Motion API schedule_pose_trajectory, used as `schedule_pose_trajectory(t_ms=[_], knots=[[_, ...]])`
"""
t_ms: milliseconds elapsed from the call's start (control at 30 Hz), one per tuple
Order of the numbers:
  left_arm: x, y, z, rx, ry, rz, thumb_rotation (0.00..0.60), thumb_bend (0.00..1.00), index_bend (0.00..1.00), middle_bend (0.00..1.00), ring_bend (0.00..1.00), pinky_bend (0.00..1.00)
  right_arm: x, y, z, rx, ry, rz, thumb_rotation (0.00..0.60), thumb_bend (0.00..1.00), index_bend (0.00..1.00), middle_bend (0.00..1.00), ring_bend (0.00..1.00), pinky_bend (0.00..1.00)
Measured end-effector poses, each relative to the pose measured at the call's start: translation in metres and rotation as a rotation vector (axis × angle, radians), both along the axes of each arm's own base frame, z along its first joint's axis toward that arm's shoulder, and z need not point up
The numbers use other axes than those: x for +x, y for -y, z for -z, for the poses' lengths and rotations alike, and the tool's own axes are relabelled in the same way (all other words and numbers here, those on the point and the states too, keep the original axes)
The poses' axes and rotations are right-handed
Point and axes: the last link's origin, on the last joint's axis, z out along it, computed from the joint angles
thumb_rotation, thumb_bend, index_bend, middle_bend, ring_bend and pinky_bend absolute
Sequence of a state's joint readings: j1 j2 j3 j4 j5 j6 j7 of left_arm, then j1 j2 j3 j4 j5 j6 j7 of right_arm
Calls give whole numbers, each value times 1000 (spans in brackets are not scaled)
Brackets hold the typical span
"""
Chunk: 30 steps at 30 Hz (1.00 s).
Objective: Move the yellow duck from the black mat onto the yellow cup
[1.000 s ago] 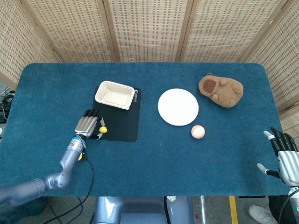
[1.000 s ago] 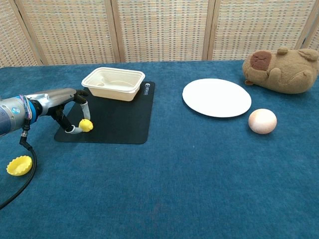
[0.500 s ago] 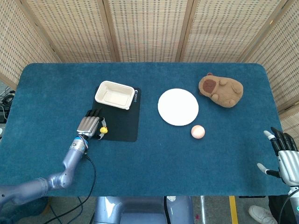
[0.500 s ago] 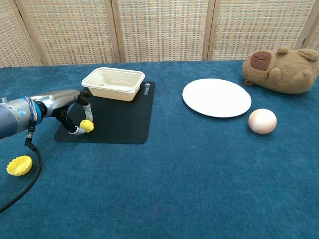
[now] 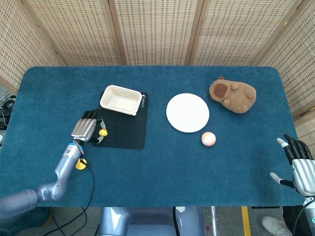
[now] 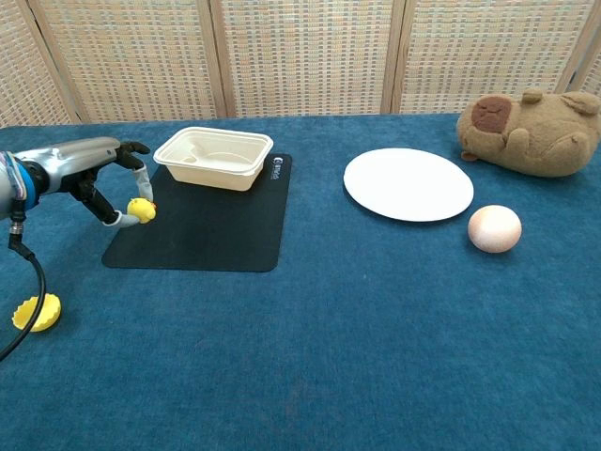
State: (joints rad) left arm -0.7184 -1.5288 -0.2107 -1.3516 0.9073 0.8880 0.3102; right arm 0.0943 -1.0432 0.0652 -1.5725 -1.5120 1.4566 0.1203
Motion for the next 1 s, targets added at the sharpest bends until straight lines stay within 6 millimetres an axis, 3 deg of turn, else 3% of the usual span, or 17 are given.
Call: schedule_pose_trajectory(t_ms=[267, 467, 733, 1000], knots=[[-21, 49, -28, -23, -58, 59, 600, 347, 561, 0, 0, 0, 3, -3, 1, 6, 1, -8, 600, 0, 91, 0, 0, 0], [-38, 83, -36, -91, -101, 71, 600, 347, 558, 0, 0, 0, 3, -4, 0, 3, 7, -11, 600, 0, 90, 0, 0, 0], [-53, 107, -32, -129, -126, 79, 600, 349, 557, 0, 0, 0, 3, -4, -2, 0, 15, -12, 600, 0, 90, 0, 0, 0], [-65, 114, -32, -122, -156, 65, 600, 349, 557, 0, 0, 0, 3, -3, -3, -3, 21, -10, 600, 0, 91, 0, 0, 0]])
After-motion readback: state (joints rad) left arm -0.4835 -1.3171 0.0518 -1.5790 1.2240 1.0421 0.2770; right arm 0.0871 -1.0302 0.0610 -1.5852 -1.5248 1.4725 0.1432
